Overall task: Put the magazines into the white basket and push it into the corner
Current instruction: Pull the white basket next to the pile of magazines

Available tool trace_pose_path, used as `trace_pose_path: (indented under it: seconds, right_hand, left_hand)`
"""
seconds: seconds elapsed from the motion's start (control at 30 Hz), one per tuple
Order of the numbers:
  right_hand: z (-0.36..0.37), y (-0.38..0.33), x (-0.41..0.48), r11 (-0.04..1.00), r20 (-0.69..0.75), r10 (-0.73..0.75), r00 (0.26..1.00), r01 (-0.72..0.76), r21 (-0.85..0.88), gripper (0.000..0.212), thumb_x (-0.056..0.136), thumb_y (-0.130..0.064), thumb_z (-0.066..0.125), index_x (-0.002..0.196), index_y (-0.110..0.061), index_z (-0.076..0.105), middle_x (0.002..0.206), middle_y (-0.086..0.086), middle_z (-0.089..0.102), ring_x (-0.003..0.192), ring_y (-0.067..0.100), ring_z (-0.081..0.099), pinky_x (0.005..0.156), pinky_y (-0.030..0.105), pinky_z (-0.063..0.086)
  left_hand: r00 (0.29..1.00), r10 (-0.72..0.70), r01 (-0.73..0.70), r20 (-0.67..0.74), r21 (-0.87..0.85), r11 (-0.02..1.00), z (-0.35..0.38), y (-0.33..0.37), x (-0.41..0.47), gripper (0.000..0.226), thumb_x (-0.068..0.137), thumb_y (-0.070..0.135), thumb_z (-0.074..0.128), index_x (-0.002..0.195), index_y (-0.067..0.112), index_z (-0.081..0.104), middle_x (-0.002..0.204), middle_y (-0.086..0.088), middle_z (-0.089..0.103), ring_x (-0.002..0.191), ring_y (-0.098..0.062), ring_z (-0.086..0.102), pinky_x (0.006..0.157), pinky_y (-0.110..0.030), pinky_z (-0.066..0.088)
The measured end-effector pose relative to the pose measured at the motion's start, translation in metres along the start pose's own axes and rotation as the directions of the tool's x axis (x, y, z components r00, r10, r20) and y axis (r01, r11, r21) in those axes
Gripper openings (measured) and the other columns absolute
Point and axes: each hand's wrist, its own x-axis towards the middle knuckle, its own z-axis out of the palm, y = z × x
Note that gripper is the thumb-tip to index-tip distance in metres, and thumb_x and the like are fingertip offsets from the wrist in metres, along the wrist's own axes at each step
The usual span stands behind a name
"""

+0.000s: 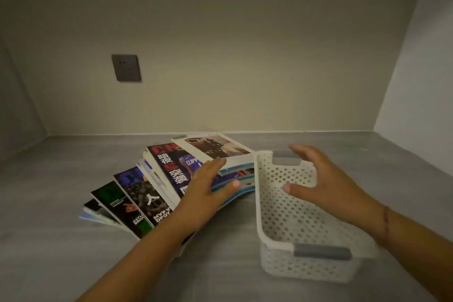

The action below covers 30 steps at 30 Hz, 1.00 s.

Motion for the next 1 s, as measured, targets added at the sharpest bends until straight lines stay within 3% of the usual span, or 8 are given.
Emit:
trace_pose_path:
  seconds: [0.1, 0.2, 0.33, 0.43, 0.57, 0.67, 0.8, 1.0]
  right_hand:
    - [-0.008, 0.011, -0.026, 0.973, -0.015, 0.046, 0.999, -0.048, -0.225, 0.072, 0.073, -0.039, 0.071, 0.134, -0.029, 0.034, 0.147, -0.007, 0.027, 0.136, 0.013, 0.022, 0.110, 0.029, 0.022]
    - [-0.015, 0.020, -0.047, 0.964, -0.062, 0.160, 0.985, -0.170, -0.204, 0.073, 0.077, -0.035, 0.069, 0.138, -0.021, 0.032, 0.147, -0.002, 0.028, 0.135, 0.018, 0.026, 0.107, 0.028, 0.023]
    - [-0.014, 0.024, -0.063, 0.943, -0.084, 0.300, 0.950, -0.282, 0.178, 0.056, 0.084, -0.014, 0.062, 0.133, -0.022, 0.036, 0.125, -0.003, 0.050, 0.104, 0.011, 0.049, 0.073, 0.016, 0.039]
    - [-0.004, 0.030, -0.067, 0.859, -0.091, 0.355, 0.930, -0.287, 0.423, 0.052, 0.086, 0.004, 0.047, 0.130, -0.023, 0.043, 0.120, -0.001, 0.056, 0.101, 0.014, 0.055, 0.071, 0.020, 0.044]
    - [-0.004, 0.030, -0.062, 0.796, -0.133, 0.410, 0.902, -0.283, 0.536, 0.055, 0.083, 0.013, 0.038, 0.121, -0.025, 0.049, 0.117, 0.002, 0.056, 0.105, 0.023, 0.055, 0.079, 0.033, 0.046]
    - [-0.004, 0.029, -0.061, 0.799, -0.150, 0.427, 0.892, -0.295, 0.524, 0.052, 0.083, 0.011, 0.039, 0.115, -0.029, 0.050, 0.110, -0.003, 0.057, 0.100, 0.022, 0.056, 0.075, 0.033, 0.047]
    - [-0.002, 0.032, -0.061, 0.785, -0.182, 0.434, 0.882, -0.271, 0.557, 0.047, 0.085, 0.008, 0.040, 0.108, -0.032, 0.050, 0.093, -0.018, 0.057, 0.084, 0.005, 0.056, 0.060, 0.026, 0.043]
    - [-0.002, 0.038, -0.060, 0.746, -0.162, 0.463, 0.872, -0.284, 0.603, 0.046, 0.086, 0.008, 0.041, 0.102, -0.033, 0.055, 0.091, -0.023, 0.057, 0.081, 0.000, 0.054, 0.060, 0.023, 0.040]
  left_hand:
    - [0.997, -0.029, 0.034, 0.068, -0.078, 0.996, 0.019, 0.017, -0.018, 0.069, 0.071, 0.066, 0.051, 0.136, 0.044, 0.042, 0.136, 0.021, 0.039, 0.128, -0.001, 0.036, 0.103, -0.022, 0.031]
    - [0.984, -0.015, 0.045, 0.179, -0.163, 0.986, 0.038, 0.027, -0.033, 0.059, 0.074, 0.063, 0.053, 0.130, 0.049, 0.041, 0.130, 0.031, 0.042, 0.117, 0.010, 0.043, 0.091, -0.008, 0.037]
    - [0.983, -0.016, 0.061, 0.185, -0.236, 0.970, 0.049, 0.028, -0.037, 0.046, 0.087, 0.045, 0.058, 0.127, 0.054, 0.036, 0.117, 0.040, 0.042, 0.116, 0.004, 0.044, 0.084, -0.010, 0.040]
    - [0.985, -0.014, 0.061, 0.174, -0.268, 0.961, 0.050, 0.026, -0.039, 0.062, 0.086, 0.049, 0.056, 0.142, 0.043, 0.032, 0.142, 0.024, 0.040, 0.133, -0.006, 0.038, 0.106, -0.028, 0.038]
    - [0.995, -0.041, 0.043, 0.088, -0.016, 0.999, 0.033, 0.019, -0.018, 0.071, 0.080, 0.070, 0.043, 0.144, 0.043, 0.030, 0.152, 0.012, 0.032, 0.137, -0.012, 0.032, 0.102, -0.029, 0.027]
    - [0.997, -0.045, 0.058, -0.068, 0.203, 0.978, 0.009, 0.004, 0.024, 0.054, 0.094, 0.049, 0.046, 0.143, 0.026, 0.041, 0.153, 0.000, 0.034, 0.133, -0.017, 0.037, 0.109, -0.036, 0.034]
    - [0.997, -0.025, -0.037, 0.080, 0.689, 0.724, -0.010, -0.020, 0.076, 0.072, 0.088, 0.055, 0.052, 0.148, 0.020, 0.033, 0.158, -0.002, 0.024, 0.146, -0.021, 0.018, 0.119, -0.043, 0.017]
    - [0.979, -0.142, 0.034, 0.145, 0.573, 0.819, -0.010, -0.042, 0.097, 0.068, 0.087, 0.058, 0.053, 0.143, 0.022, 0.041, 0.147, -0.005, 0.045, 0.127, -0.025, 0.049, 0.105, -0.036, 0.039]
